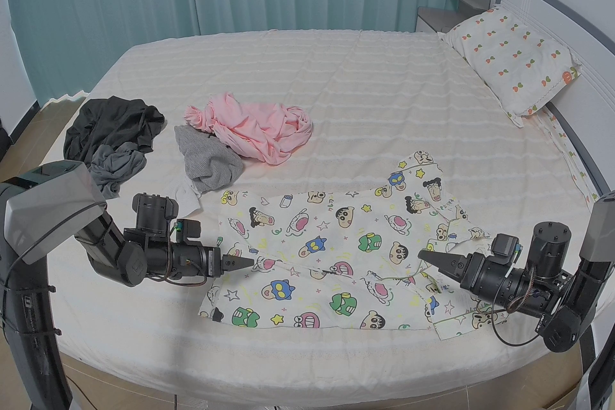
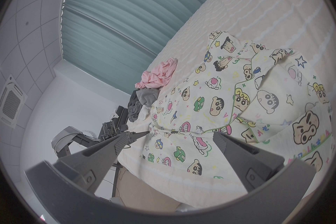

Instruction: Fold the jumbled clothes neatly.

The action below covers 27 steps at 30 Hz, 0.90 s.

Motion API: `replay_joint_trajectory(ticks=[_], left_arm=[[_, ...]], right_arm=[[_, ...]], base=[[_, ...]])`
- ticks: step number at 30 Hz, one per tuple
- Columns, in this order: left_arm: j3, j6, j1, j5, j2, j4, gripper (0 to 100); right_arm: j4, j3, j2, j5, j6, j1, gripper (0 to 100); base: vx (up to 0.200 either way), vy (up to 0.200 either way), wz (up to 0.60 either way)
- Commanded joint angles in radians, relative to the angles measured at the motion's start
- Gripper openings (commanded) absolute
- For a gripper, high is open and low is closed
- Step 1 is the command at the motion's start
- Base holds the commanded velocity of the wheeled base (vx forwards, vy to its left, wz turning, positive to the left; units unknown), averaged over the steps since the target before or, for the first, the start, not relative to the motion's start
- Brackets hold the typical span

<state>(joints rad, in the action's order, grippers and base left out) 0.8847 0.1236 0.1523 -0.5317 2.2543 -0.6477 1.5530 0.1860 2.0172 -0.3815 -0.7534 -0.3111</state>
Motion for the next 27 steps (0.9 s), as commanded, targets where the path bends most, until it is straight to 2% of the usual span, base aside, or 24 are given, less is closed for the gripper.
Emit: replay_joint_trajectory(ticks=[1, 12, 13, 27], left_arm=[[-0.003, 0.001, 0.006, -0.001, 0.021, -0.003, 100], [-0.009, -0.002, 0.033, -0.001, 0.025, -0.004, 100], [-0.018, -0.002, 0.032, 0.001, 0.021, -0.004, 0], [-0.09, 0.005, -0.008, 0.052, -0.051, 0.0, 0]], right_arm=[[0.007, 0.001, 0.009, 0.0, 0.0, 0.0, 100], [0.007, 0.001, 0.012, -0.002, 0.0, 0.0, 100], [0.007, 0.001, 0.015, -0.002, 0.0, 0.0, 100], [0.007, 0.001, 0.017, -0.002, 0.0, 0.0, 100]], base=[[0.0, 0.0, 0.0], [0.0, 0.0, 0.0], [0.0, 0.0, 0.0], [0.0, 0.0, 0.0]])
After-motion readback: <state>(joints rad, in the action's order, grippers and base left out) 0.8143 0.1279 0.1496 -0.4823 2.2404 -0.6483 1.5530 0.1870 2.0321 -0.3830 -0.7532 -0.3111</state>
